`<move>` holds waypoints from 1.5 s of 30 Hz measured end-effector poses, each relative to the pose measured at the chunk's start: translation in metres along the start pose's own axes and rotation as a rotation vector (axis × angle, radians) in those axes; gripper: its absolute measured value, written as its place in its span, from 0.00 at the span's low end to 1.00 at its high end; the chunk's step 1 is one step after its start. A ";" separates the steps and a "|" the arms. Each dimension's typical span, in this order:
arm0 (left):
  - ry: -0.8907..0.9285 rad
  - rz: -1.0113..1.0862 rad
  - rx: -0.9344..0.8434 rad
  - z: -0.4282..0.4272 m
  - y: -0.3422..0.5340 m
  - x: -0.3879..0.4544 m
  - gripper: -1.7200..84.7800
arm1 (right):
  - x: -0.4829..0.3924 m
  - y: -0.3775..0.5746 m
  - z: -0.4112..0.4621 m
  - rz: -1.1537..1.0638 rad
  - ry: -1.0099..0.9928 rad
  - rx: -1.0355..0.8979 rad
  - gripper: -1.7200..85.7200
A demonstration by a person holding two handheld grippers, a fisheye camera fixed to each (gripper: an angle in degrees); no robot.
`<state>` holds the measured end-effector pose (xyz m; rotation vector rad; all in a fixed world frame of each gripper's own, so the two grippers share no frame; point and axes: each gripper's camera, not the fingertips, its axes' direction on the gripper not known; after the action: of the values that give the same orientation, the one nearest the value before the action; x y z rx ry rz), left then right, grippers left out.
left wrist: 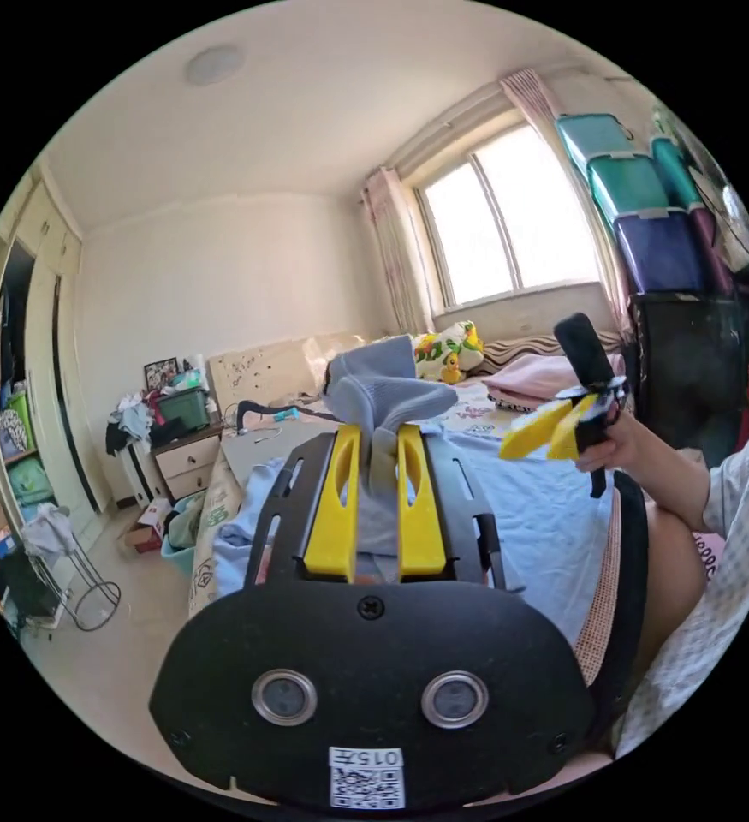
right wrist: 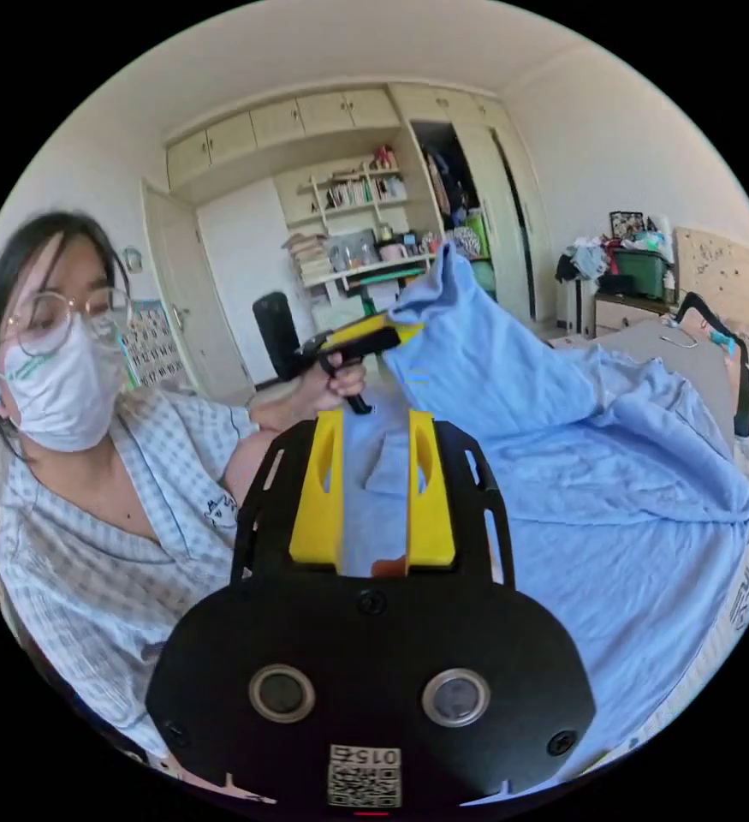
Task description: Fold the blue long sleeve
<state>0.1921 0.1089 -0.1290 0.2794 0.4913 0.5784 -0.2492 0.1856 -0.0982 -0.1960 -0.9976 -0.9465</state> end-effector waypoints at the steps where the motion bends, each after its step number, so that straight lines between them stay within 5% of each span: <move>1: -0.006 -0.006 -0.005 -0.002 0.003 -0.002 0.10 | -0.010 -0.012 0.026 -0.031 0.057 -0.126 0.19; 8: 0.028 -0.003 -0.055 -0.006 0.017 0.011 0.10 | -0.028 -0.076 0.121 -0.131 0.269 -0.450 0.14; 12: 0.000 -0.025 -0.025 -0.011 -0.023 -0.029 0.09 | 0.015 -0.116 0.085 -0.044 0.222 -0.324 0.08; 15: -0.263 -0.095 -0.049 -0.019 -0.072 -0.132 0.09 | 0.117 -0.136 -0.034 0.276 0.510 -0.083 0.08; 17: -0.459 -0.192 -0.129 -0.021 -0.080 -0.206 0.09 | 0.193 -0.117 -0.150 0.621 0.930 0.080 0.07; 21: -0.789 -0.520 -0.274 -0.055 -0.022 -0.309 0.11 | 0.221 -0.045 -0.240 1.087 1.313 0.179 0.06; 25: -0.802 -0.516 -0.192 -0.055 0.007 -0.296 0.12 | 0.232 -0.032 -0.223 1.004 1.214 0.250 0.06; 32: -0.231 -0.307 -0.398 0.184 -0.052 -0.209 0.10 | 0.300 -0.149 -0.025 0.607 0.758 0.056 0.03; 38: -0.217 -0.166 -0.590 0.372 -0.079 -0.141 0.07 | 0.355 -0.209 0.133 0.498 0.783 -0.188 0.01; 45: -0.260 -0.097 -0.791 0.505 -0.071 -0.123 0.03 | 0.416 -0.220 0.212 0.453 0.925 -0.481 0.01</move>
<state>0.3955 -0.0776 0.3170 -0.4187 0.0010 0.5897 -0.4663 -0.0770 0.2893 -0.3253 0.1395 -0.7128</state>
